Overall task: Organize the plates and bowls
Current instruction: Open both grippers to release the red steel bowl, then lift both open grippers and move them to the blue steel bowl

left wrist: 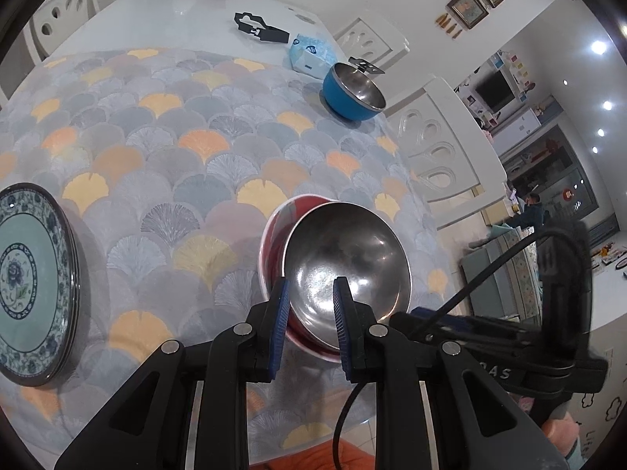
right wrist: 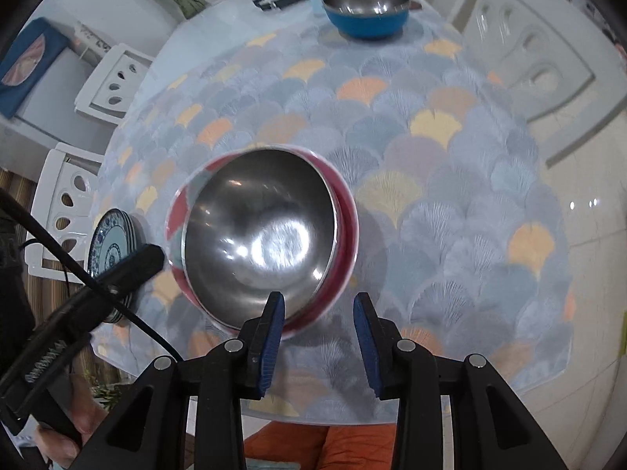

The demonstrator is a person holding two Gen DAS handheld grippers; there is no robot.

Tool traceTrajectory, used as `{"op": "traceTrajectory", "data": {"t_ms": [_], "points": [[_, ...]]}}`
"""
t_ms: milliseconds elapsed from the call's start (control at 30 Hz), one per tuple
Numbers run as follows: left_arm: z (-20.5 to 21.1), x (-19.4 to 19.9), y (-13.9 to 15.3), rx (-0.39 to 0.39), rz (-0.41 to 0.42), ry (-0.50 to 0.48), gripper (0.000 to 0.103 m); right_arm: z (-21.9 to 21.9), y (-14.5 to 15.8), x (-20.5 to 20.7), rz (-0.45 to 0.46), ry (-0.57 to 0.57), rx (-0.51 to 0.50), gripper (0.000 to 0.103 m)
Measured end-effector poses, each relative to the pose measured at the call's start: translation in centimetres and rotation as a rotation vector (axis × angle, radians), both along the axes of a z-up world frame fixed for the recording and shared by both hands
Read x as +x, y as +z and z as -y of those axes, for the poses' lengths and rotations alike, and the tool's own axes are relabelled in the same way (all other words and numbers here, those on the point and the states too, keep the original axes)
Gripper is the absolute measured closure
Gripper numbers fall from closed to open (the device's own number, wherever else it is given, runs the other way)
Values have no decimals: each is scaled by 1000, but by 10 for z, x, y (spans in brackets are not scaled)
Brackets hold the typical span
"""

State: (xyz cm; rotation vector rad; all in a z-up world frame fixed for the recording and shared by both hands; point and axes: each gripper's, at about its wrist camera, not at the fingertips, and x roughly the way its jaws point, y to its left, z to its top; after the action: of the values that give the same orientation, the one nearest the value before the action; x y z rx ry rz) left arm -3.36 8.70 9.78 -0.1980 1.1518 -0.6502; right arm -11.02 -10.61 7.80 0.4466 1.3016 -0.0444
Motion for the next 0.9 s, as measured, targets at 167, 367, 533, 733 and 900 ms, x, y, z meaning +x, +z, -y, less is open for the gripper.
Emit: {"op": "traceTrajectory", "data": {"t_ms": [167,367,533,733,900], "points": [[-4,7,9,-9,15,10,84,1,2,2,3,-5,16,68],[-4,24,37,-28,73,16,84,8,36,15,74,-7,14,68],[3,46,67,-47,141,10,84,24,69,28,151,-21,3,68],[23,79,93,-64,192,-12,84,59,100,47,230,-78,15,68],[51,112,104,-52,216,-47,82,98,107,69,257,-151,56,63]]}}
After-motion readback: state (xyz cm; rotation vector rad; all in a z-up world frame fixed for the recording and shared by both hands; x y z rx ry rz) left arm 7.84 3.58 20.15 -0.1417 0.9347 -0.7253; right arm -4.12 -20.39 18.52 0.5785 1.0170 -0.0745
